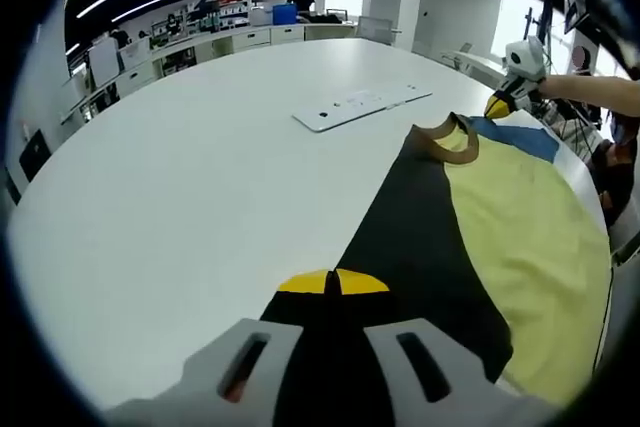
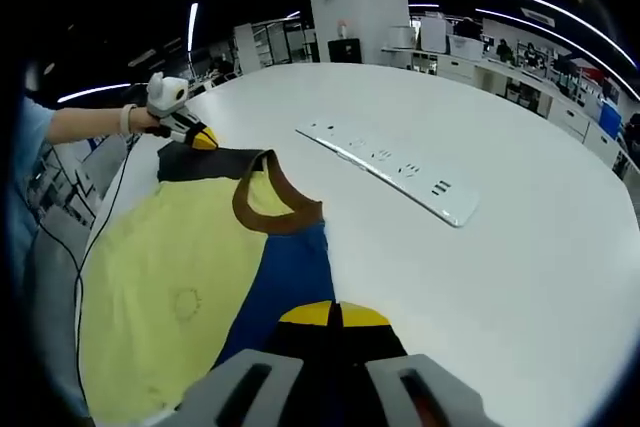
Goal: Fold the garment on the visible template until the final outline fits inside the template.
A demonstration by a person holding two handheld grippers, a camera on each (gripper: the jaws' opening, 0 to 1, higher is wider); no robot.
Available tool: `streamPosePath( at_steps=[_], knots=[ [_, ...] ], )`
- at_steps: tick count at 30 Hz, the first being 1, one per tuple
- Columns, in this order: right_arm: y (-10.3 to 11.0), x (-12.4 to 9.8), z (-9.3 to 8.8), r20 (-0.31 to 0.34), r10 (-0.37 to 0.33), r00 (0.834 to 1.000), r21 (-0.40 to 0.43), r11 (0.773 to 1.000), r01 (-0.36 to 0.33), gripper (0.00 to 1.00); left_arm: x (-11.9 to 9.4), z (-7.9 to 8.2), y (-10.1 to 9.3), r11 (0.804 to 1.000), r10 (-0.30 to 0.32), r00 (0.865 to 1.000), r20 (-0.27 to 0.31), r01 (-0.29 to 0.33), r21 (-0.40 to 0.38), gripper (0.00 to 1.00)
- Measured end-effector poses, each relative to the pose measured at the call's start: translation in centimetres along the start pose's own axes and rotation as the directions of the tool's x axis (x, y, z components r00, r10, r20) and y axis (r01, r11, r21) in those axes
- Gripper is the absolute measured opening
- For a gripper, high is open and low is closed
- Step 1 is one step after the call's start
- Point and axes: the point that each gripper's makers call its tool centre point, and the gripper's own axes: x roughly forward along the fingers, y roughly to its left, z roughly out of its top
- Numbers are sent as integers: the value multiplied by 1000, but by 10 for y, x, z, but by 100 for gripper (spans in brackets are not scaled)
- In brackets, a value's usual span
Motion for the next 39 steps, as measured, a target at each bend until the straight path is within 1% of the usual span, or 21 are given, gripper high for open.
streamPosePath(
  at_steps=[11,12,14,16,18,21,23,25,28,31,32,34,36,39],
  knots=[
    [3,-3,-1,6,8,1000,22,1000,-8,0,0,2,-3,1000,-6,1000,11,6,-22,0],
    [2,-3,-1,8,12,1000,26,1000,-12,3,0,4,-5,1000,-13,1000,16,13,-21,2],
    [4,-5,2,26,16,1000,36,999,-17,10,-2,9,-6,1000,-18,999,34,18,14,17],
    [6,-6,3,40,17,999,34,999,-18,18,-2,11,-8,1000,-24,999,33,23,18,33],
    [6,-9,4,49,8,999,27,1000,-10,26,-5,15,-9,999,-26,999,45,24,32,39],
    [7,-12,3,50,-4,999,16,1000,4,41,-9,20,-12,999,-35,998,59,33,27,50],
    [8,-14,1,48,-10,999,9,1000,10,47,-12,22,-13,999,-35,997,69,32,39,60],
    [5,-16,2,51,-19,999,10,1000,18,54,-15,24,-15,999,-38,996,78,36,37,68],
    [5,-23,1,63,-45,997,13,999,44,67,-21,26,-19,998,-43,995,87,39,46,72],
    [4,-33,-1,69,-69,995,24,997,67,76,-29,27,-24,997,-56,994,96,52,48,77],
    [0,-34,-2,69,-77,995,31,997,75,78,-31,28,-26,997,-62,993,98,58,46,78],
    [0,-41,-5,58,-90,994,26,996,88,76,-36,28,-30,996,-70,992,105,64,58,77],
    [2,-50,-7,58,-95,994,32,995,94,76,-41,28,-33,996,-71,992,102,65,62,78],
    [6,-63,-8,63,-106,992,34,994,104,74,-47,27,-38,995,-73,992,103,66,71,76]
  ],
)
